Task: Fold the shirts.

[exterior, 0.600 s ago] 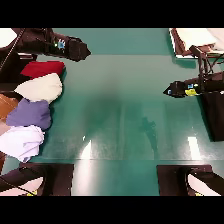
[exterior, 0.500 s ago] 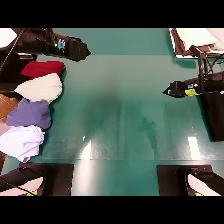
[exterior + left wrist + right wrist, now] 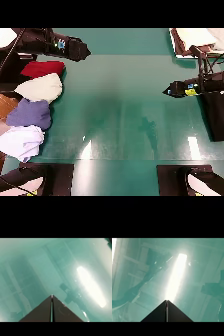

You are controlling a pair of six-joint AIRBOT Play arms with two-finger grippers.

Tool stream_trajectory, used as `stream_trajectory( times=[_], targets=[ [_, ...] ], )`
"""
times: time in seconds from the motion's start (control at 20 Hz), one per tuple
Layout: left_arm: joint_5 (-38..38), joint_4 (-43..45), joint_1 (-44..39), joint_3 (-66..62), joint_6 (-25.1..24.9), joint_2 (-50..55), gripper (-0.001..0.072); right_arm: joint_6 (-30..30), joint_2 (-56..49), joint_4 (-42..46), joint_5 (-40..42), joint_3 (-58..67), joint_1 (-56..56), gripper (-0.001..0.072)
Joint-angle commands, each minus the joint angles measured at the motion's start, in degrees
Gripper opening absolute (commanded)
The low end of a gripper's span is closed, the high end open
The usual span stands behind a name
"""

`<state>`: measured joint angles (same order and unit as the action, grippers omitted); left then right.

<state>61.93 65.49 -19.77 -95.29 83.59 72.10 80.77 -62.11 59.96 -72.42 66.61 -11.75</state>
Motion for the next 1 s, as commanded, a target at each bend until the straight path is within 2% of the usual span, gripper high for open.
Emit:
stream_trajectory(
  times=[0.0,0.1,0.15,0.2,0.25,0.3,0.4,0.6,0.7,0.85,0.95],
  targets=[
    [-0.3,-0.1,0.0,0.0,0.2,0.0,0.0032,0.0,0.0,0.0,0.0,0.1,0.0,0.0023],
    [-4.6,1.7,0.0,0.0,-2.1,0.1,0.0032,0.0,0.0,0.0,0.0,0.1,0.0,0.0023],
    [-6.8,5.4,0.2,0.0,-3.7,0.1,0.0034,0.0,0.0,0.0,0.0,0.1,0.0,0.0023],
    [-8.9,11.4,0.2,0.0,-3.5,0.2,0.0136,0.0,0.0,0.0,-0.1,0.1,-0.1,0.0023],
    [-10.8,18.4,0.2,0.0,-1.1,0.5,0.0447,0.0,0.0,0.0,-0.1,0.1,-0.1,0.0022],
    [-12.4,26.1,0.6,0.0,4.0,1.3,0.0628,0.0,0.0,0.0,-0.1,0.1,0.0,0.0022],
    [-12.8,34.4,3.2,0.0,8.9,4.0,0.0632,0.0,0.0,0.0,-0.1,0.1,-0.1,0.0023],
    [-12.1,34.8,13.5,0.0,12.5,13.6,0.0632,0.0,0.0,0.0,-0.2,0.1,0.0,0.0023],
    [-12.1,34.6,17.9,0.0,12.7,19.3,0.0632,0.0,0.0,0.0,-0.2,0.1,-0.1,0.0022],
    [-13.5,34.6,22.8,0.0,13.1,26.9,0.0632,0.0,0.0,0.0,-0.2,0.1,-0.1,0.0023],
    [-15.2,34.5,24.9,0.0,15.7,30.4,0.0632,0.0,0.0,0.0,-0.1,0.1,-0.1,0.0023]
  ],
)
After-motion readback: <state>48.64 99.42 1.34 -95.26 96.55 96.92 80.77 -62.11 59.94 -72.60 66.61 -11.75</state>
